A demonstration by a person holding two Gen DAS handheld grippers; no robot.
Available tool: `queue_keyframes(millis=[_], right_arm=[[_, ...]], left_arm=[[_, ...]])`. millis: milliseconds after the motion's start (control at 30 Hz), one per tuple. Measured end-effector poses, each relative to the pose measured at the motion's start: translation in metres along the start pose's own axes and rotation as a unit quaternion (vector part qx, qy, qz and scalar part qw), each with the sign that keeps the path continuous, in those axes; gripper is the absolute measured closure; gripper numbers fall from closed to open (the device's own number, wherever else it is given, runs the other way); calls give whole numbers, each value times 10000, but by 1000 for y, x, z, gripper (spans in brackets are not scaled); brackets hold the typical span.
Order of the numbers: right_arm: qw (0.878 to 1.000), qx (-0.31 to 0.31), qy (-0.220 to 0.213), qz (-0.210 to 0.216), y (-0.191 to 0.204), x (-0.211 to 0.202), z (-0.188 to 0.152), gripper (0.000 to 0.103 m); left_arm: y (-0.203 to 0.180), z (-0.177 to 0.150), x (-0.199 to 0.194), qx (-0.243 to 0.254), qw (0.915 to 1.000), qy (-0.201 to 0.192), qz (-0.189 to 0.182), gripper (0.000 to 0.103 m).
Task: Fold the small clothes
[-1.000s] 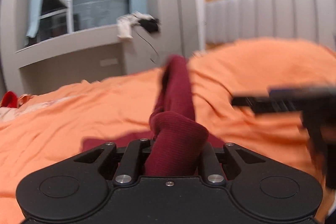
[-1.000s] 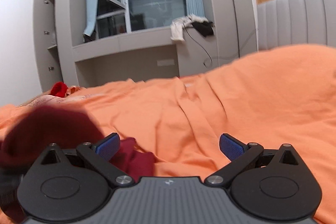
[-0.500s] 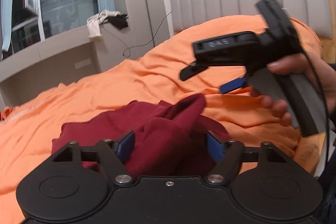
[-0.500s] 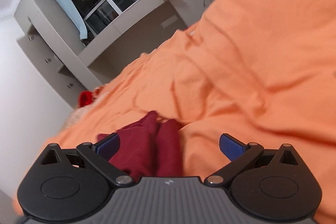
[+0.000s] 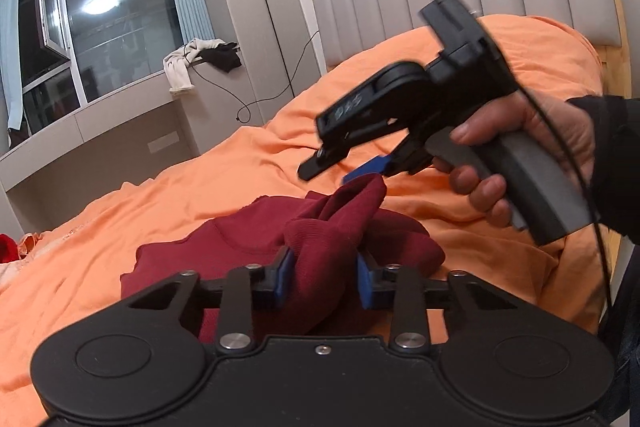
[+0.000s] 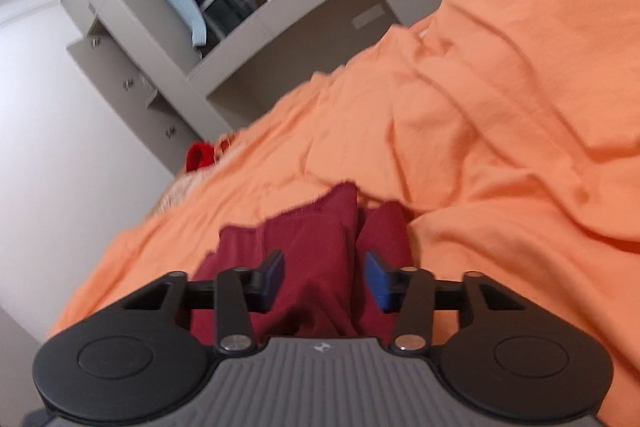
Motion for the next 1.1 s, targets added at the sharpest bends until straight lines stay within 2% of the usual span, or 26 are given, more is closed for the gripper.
queue_keyframes(millis=[33, 100, 167, 333, 400, 467, 667, 733, 833, 900, 967, 1000, 1033, 1100], right_arm=[[9999, -96, 84, -56, 2, 6, -2, 66], [9996, -206, 162, -123, 2, 13, -7, 86], [9994, -325, 83, -100, 3, 14, -8, 93], [9960, -677, -579, 5, 13, -15, 3, 95], [9945, -709, -765, -87, 12, -25, 8, 95], [9947, -624, -801, -175, 6, -29, 10, 95], [9952, -636, -557, -488, -12, -23, -2, 95], [9944, -729, -496, -586, -15, -21, -7, 91], [9941, -731, -422, -675, -20, -22, -13, 76], [9948, -658, -408, -655, -23, -25, -13, 57], [9955, -596, -428, -604, -24, -29, -12, 44], [9957, -579, -435, -578, -25, -30, -10, 38], [9958, -586, -433, -553, -24, -32, -11, 35], [9954, -684, -386, -554, -21, -32, -12, 26]], left_arm=[[-1, -1, 1, 27, 10000, -6, 21, 72], [-3, -2, 1, 48, 10000, -10, 48, 73], [-4, -4, 2, 21, 10000, -33, 73, 74], [-3, 0, 7, -12, 9998, -183, 83, 78], [-4, 1, 11, -30, 9998, -205, 38, 78], [-6, 1, 16, -15, 9998, -206, -4, 78], [-11, -9, 29, -101, 9998, -77, -148, 78], [-12, -13, 32, -147, 9997, -70, -184, 77], [-13, -18, 32, -194, 9994, -124, -243, 71], [-13, -20, 32, -231, 9992, -148, -306, 67], [-11, -20, 32, -286, 9988, -160, -364, 65], [-9, -19, 32, -342, 9984, -174, -416, 62], [-8, -19, 32, -406, 9978, -192, -480, 59], [-6, -18, 30, -559, 9959, -247, -662, 44]])
Point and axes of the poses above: each gripper's, at about its wrist camera, not at the fingertips, and x roughly the way its jaws point, y to its left, z to its top, the point moved 6 cm from there along x, roughly the way its jaws point, and after that the axes turned 14 degrees about -z, right-handed, at the moved point
